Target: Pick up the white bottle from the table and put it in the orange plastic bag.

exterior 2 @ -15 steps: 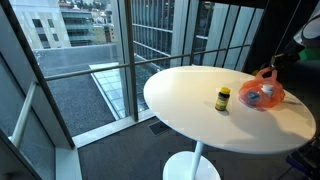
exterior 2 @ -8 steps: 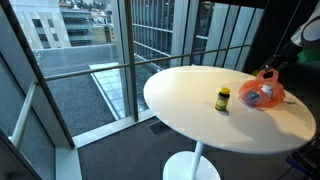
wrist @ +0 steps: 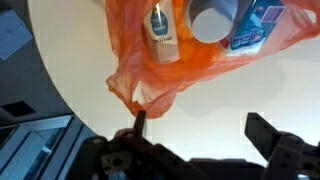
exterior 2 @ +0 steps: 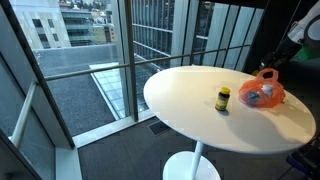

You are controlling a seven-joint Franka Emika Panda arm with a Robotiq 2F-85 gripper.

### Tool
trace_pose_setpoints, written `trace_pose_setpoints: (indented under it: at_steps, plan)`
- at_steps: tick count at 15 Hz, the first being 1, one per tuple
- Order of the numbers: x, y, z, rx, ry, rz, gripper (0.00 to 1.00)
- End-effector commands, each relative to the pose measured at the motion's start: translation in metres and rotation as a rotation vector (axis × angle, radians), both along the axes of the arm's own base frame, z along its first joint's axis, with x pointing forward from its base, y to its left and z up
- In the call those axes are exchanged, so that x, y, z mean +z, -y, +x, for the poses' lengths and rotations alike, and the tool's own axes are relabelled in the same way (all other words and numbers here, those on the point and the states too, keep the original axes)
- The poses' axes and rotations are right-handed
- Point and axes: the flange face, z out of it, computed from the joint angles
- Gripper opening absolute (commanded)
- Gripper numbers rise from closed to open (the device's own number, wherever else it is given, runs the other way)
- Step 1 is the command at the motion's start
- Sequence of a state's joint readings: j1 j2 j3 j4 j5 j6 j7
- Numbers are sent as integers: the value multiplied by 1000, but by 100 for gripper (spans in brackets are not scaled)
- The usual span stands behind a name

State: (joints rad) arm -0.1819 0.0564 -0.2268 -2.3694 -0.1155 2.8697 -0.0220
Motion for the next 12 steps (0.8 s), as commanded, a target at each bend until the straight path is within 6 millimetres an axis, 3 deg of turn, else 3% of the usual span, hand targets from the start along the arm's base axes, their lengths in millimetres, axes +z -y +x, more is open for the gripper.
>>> trace_pose_setpoints:
  at_steps: [1,8,12]
  plan:
    - [-1,-28,0,73,-12,5,100]
    - [-22,-77,7,215,-95,61,100]
    - [-33,-81,4,259,-210,120,100]
